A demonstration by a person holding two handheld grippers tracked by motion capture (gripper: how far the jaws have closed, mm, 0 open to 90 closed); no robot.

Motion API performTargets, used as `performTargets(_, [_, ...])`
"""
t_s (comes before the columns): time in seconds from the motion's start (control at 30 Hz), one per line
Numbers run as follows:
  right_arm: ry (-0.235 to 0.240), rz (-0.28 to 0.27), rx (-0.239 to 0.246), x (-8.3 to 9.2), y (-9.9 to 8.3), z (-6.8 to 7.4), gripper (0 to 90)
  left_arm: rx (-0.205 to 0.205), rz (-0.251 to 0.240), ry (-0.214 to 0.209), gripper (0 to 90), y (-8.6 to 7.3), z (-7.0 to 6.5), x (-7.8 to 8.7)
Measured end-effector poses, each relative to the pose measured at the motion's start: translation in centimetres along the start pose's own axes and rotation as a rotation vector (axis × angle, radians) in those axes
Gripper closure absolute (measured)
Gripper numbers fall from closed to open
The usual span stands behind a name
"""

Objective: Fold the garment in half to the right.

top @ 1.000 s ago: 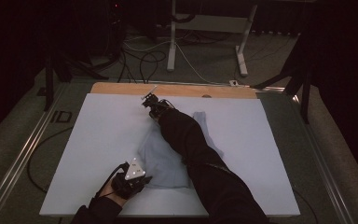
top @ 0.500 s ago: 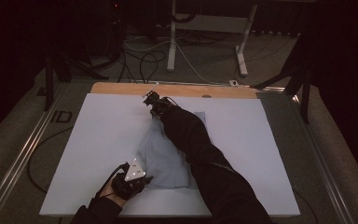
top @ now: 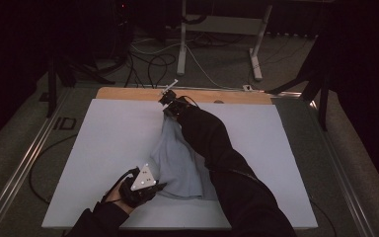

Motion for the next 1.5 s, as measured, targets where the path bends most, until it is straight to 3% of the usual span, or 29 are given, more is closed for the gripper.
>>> performTargets(0.43, [0.032, -0.053, -0.010, 2.9, -0.6, -2.1, 87.6, -0.138, 0.039, -0.065, 87.0, 3.0, 0.2, -0.5])
performTargets(0.63, [0.040, -0.081, -0.024, 4.0, -1.3, -2.9, 87.6, -0.164, 0.025, -0.114, 87.0, 4.2, 0.3, -1.1])
performTargets(0.77, [0.037, -0.112, -0.040, 4.8, -1.9, -3.7, 87.6, -0.149, -0.015, -0.166, 87.0, 4.8, 0.3, -1.8])
performTargets(0.83, [0.036, -0.133, -0.064, 5.2, -2.3, -4.1, 87.6, -0.167, -0.019, -0.174, 87.0, 5.1, 0.1, -2.1])
performTargets(0.97, [0.043, -0.136, -0.063, 5.6, -2.9, -4.7, 87.6, -0.209, -0.020, -0.178, 87.0, 5.7, -0.3, -2.6])
performTargets(1.07, [0.056, -0.149, -0.080, 6.4, -3.8, -5.7, 87.6, -0.247, -0.046, -0.212, 86.9, 6.3, -0.4, -3.0])
performTargets(1.13, [0.054, -0.147, -0.077, 6.7, -4.2, -6.1, 87.6, -0.237, -0.049, -0.237, 86.8, 6.5, -0.4, -3.4])
performTargets(1.27, [0.057, -0.154, -0.071, 7.3, -5.1, -7.0, 87.5, -0.258, -0.049, -0.249, 86.9, 7.0, -0.6, -4.1])
performTargets(1.5, [0.078, -0.187, -0.067, 8.1, -5.9, -8.2, 87.5, -0.267, -0.073, -0.308, 86.7, 8.0, -0.9, -5.6])
Point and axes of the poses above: each handheld gripper's, and its own axes: x roughly backward along the jaws, y roughly out of its top, z roughly to its left, the point moved 4 cm from there along -x, roughly forward along the jaws, and after that the axes turned 9 degrees about -x, right-handed, at the moved point
